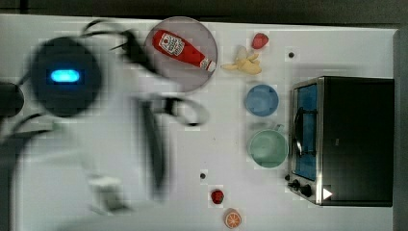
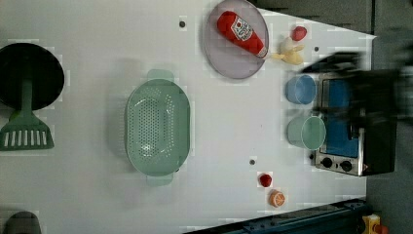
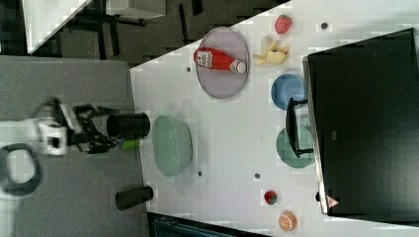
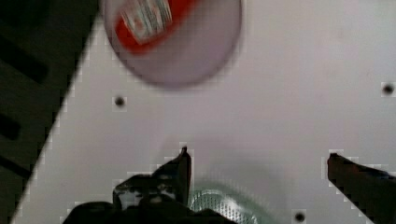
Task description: Drag strainer right to left.
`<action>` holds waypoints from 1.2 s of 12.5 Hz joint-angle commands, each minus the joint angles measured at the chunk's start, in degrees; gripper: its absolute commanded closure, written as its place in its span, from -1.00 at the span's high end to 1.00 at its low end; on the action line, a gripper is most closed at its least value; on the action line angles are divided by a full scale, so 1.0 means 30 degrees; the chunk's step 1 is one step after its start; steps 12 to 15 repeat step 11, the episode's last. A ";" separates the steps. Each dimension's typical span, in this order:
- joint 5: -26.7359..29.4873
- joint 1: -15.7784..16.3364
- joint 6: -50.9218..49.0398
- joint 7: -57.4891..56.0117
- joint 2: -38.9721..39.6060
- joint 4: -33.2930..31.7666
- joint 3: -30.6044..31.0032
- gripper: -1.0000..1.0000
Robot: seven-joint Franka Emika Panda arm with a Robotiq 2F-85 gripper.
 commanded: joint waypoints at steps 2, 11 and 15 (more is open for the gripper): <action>-0.1669 -0.1533 -0.2005 -0.8494 -0.1135 -0.0201 -0.3691 1.00; -0.3217 -0.1267 -0.2484 -0.8955 -0.1416 -0.0284 -0.2401 1.00; -0.3217 -0.1267 -0.2484 -0.8955 -0.1416 -0.0284 -0.2401 1.00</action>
